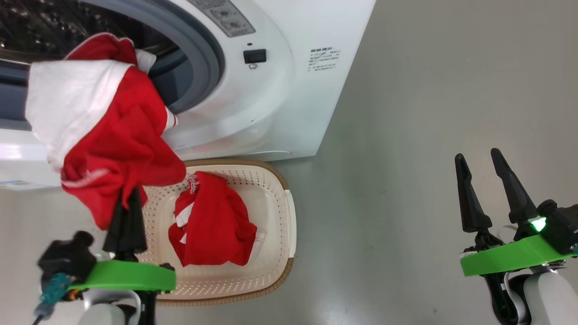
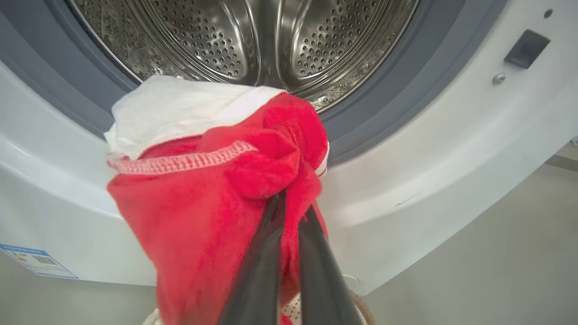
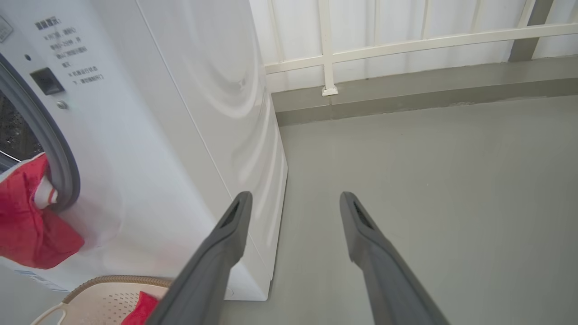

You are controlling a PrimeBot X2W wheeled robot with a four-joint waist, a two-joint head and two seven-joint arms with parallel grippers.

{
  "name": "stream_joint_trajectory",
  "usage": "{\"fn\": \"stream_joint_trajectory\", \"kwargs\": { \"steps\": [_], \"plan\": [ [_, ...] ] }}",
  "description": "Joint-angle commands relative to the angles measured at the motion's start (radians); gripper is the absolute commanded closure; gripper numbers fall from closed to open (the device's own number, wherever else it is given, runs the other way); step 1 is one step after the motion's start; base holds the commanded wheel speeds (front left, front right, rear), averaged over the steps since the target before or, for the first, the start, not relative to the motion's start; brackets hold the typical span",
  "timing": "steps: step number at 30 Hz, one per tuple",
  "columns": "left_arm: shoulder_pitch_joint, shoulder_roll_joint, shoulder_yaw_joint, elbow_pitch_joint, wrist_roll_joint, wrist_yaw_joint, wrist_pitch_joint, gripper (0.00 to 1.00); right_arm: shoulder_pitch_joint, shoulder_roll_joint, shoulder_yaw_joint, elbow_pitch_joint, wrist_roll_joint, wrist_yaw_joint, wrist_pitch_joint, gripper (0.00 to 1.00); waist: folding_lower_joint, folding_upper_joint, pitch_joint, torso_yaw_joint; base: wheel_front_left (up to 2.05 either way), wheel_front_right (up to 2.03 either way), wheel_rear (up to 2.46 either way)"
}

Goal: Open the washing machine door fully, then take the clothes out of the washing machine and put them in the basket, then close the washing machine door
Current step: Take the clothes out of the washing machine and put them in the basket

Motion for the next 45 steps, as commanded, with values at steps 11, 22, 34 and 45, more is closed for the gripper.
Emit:
{"fn": "stream_joint_trajectory", "kwargs": {
  "steps": [11,22,34,45],
  "plan": [
    [-0.1,0.024,-0.024,0.197,0.013,-0.032,-0.005,1.0,-0.021,-0.007,0.021,-0.031,-0.003,0.005,-0.006,0.0,0.0,0.0,0.075,-0.009,0.0,0.0,0.0],
    [-0.248,0.024,-0.058,0.403,0.026,-0.054,-0.005,1.0,-0.067,-0.014,0.017,-0.05,-0.005,0.005,-0.006,0.0,0.0,0.0,0.174,-0.004,0.0,0.0,0.0],
    [-0.359,0.024,-0.066,0.558,0.031,-0.053,-0.005,1.0,-0.103,-0.013,0.026,-0.057,-0.007,0.005,-0.006,0.0,0.0,0.0,0.231,-0.006,0.0,0.0,0.0],
    [-0.369,0.024,-0.05,0.57,0.031,-0.052,-0.005,0.35,-0.107,-0.013,0.022,-0.055,-0.009,0.005,-0.006,0.0,0.0,0.0,0.225,-0.002,0.0,0.0,0.0]
  ]
}}
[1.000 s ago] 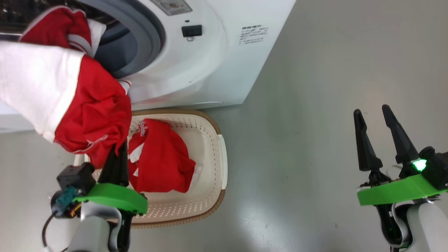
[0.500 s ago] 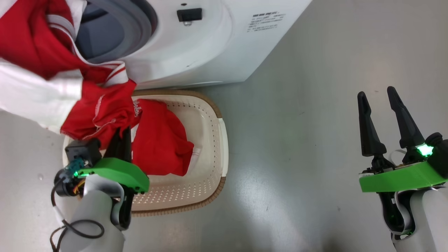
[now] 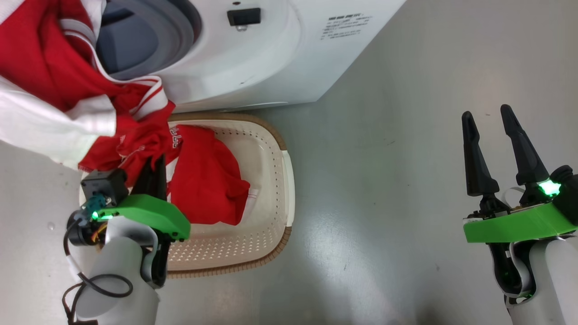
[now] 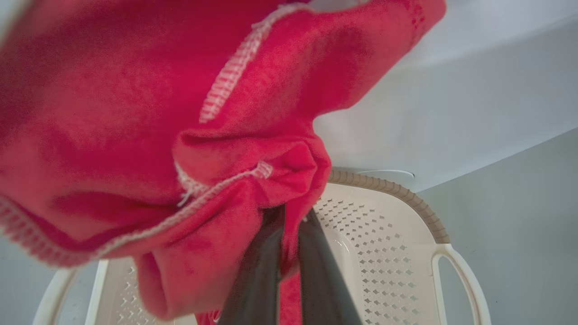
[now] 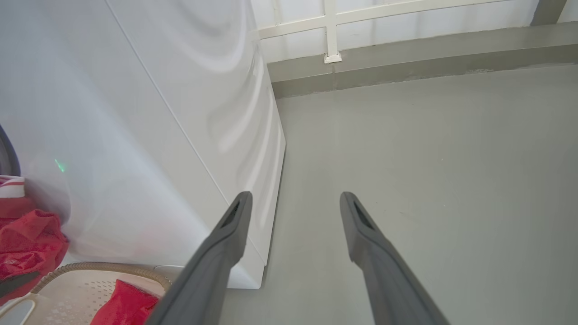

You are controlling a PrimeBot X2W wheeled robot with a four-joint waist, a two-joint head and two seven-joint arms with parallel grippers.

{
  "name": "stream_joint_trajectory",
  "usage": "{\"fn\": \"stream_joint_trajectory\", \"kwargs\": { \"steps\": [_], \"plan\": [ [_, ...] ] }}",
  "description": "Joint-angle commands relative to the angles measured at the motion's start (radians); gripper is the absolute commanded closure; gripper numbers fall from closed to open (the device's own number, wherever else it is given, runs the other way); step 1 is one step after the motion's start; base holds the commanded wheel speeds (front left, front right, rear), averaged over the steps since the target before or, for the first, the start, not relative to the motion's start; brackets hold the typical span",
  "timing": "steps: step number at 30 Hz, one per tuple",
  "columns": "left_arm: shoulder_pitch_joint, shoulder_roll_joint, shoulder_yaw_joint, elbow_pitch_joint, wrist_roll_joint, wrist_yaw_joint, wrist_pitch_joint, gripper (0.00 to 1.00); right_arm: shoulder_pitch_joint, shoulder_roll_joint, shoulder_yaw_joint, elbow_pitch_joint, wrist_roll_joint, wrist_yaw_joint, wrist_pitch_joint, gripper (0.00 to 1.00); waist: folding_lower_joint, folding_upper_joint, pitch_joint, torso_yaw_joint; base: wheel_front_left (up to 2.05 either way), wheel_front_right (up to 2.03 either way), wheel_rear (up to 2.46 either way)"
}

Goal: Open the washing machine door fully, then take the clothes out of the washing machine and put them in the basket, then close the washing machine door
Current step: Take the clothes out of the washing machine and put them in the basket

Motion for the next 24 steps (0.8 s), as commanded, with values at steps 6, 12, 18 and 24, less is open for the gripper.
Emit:
{"fn": "stream_joint_trajectory", "kwargs": {
  "steps": [6,12,18,24],
  "plan": [
    [0.038,0.026,0.02,-0.061,-0.001,-0.011,-0.005,0.0,0.009,-0.009,0.019,-0.017,-0.01,0.005,-0.006,0.0,0.0,0.0,-0.021,0.014,0.0,0.0,0.0],
    [0.076,0.026,0.025,-0.117,-0.018,-0.017,-0.005,0.0,0.022,-0.01,0.021,-0.012,-0.011,0.005,-0.006,0.0,0.0,0.0,-0.054,0.024,0.0,0.0,0.0],
    [0.13,0.026,0.026,-0.201,-0.026,-0.021,-0.005,0.0,0.039,-0.013,0.025,-0.006,-0.011,0.005,-0.006,0.0,0.0,0.0,-0.092,0.034,0.0,0.0,0.0],
    [0.198,0.026,0.044,-0.316,-0.034,-0.023,-0.005,0.0,0.057,-0.019,0.024,-0.001,-0.011,0.005,-0.006,0.0,0.0,0.0,-0.124,0.046,0.0,0.0,0.0]
  ]
}}
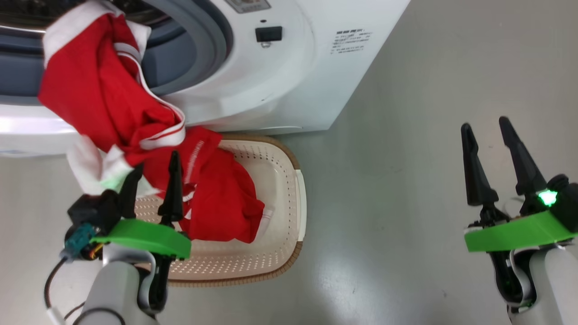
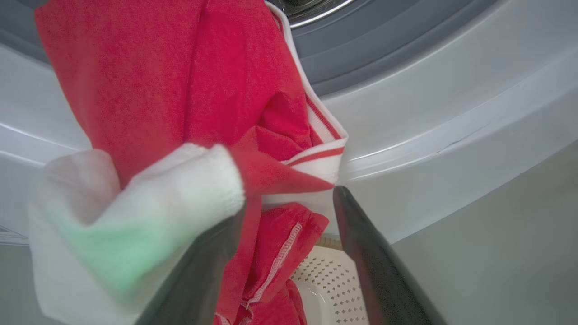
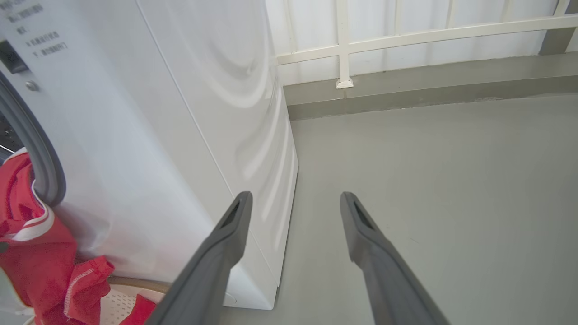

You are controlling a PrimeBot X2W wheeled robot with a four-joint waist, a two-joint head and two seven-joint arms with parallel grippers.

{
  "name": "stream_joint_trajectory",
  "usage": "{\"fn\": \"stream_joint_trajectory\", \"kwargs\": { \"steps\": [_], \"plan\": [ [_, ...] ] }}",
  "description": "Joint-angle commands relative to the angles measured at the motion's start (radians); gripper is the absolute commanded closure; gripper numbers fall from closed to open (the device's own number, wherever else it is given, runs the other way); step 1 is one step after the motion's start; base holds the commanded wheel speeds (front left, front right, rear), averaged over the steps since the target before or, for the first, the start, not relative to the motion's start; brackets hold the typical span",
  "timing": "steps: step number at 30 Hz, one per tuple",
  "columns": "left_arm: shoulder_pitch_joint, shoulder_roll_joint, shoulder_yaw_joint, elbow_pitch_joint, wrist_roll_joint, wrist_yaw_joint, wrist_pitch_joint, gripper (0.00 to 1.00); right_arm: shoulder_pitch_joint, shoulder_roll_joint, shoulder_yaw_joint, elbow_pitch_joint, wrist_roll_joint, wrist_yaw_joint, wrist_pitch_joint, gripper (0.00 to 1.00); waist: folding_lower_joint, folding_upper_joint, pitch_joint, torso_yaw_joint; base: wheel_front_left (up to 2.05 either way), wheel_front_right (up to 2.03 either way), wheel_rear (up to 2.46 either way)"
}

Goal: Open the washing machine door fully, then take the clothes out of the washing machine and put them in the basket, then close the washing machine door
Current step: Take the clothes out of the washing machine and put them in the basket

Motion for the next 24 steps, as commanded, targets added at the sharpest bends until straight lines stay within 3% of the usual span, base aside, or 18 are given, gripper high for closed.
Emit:
{"fn": "stream_joint_trajectory", "kwargs": {
  "steps": [1,16,24],
  "plan": [
    [0.046,0.026,0.035,-0.045,-0.007,-0.005,-0.005,0.0,0.037,-0.01,0.023,-0.017,-0.01,0.005,-0.006,0.0,0.0,0.0,-0.017,0.009,0.0,0.0,0.0],
    [0.183,0.026,0.043,-0.307,0.013,0.017,-0.005,0.0,0.076,-0.022,0.025,-0.012,-0.008,0.005,-0.006,0.0,0.0,0.0,-0.07,0.031,0.0,0.0,0.0],
    [0.265,0.026,0.052,-0.431,0.049,0.057,-0.005,0.0,0.088,-0.025,0.016,-0.013,-0.008,0.005,-0.006,0.0,0.0,0.0,-0.082,0.029,0.0,0.0,0.0]
  ]
}}
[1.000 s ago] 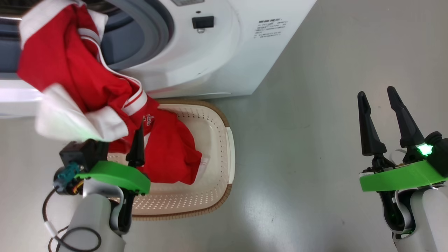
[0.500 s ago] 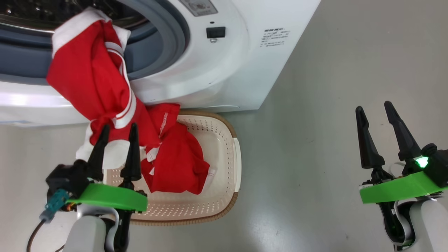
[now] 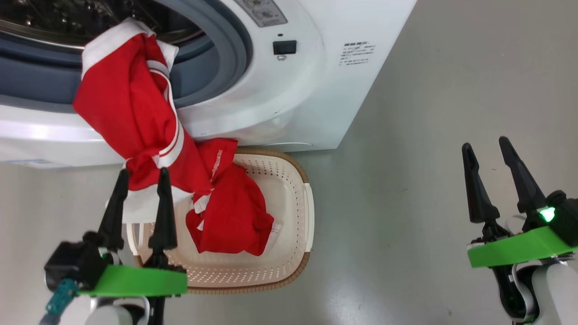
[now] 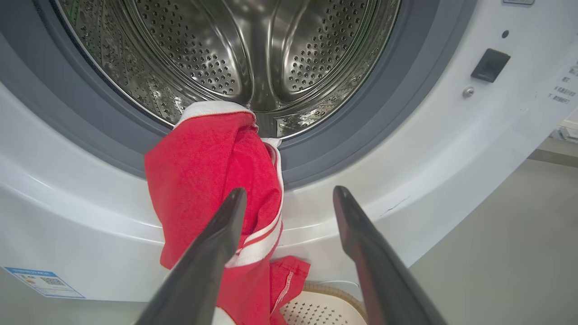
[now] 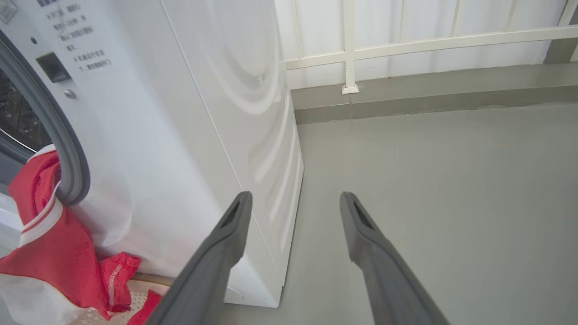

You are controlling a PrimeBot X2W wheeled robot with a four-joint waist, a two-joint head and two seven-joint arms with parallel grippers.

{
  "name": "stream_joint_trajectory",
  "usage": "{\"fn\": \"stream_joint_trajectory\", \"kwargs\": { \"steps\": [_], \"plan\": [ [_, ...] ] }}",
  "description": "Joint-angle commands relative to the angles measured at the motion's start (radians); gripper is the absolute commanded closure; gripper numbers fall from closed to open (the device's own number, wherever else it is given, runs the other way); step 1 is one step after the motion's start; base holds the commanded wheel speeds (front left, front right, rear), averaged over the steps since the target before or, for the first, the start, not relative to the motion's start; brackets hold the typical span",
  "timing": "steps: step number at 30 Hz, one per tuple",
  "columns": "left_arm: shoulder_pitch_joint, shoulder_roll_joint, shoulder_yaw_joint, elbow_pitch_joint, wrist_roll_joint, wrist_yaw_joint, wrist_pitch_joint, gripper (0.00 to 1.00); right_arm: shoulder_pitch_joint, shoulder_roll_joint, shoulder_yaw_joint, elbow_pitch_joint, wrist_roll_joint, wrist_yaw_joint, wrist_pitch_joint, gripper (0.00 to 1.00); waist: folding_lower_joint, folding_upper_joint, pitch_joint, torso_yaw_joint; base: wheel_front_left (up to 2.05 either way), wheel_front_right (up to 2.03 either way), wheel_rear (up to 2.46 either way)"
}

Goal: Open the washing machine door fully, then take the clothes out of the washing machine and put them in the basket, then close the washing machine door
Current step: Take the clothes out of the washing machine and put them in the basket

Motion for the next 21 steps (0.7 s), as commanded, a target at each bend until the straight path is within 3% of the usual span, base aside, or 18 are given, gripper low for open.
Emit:
{"fn": "stream_joint_trajectory", "kwargs": {
  "steps": [1,10,21],
  "plan": [
    [0.027,0.023,0.032,-0.032,0.013,0.007,-0.005,0.0,0.026,-0.01,0.018,-0.023,-0.008,0.005,-0.006,0.0,0.0,0.0,0.0,-0.001,0.0,0.0,0.0],
    [0.058,0.023,0.016,-0.078,0.024,0.043,-0.005,0.0,0.027,-0.007,0.009,-0.029,-0.01,0.005,-0.006,0.0,0.0,0.0,0.006,0.0,0.0,0.0,0.0],
    [-0.034,0.023,0.009,-0.017,0.032,0.051,-0.005,0.0,0.012,-0.005,0.012,-0.029,-0.009,0.005,-0.006,0.0,0.0,0.0,0.025,-0.002,0.0,0.0,0.0]
  ]
}}
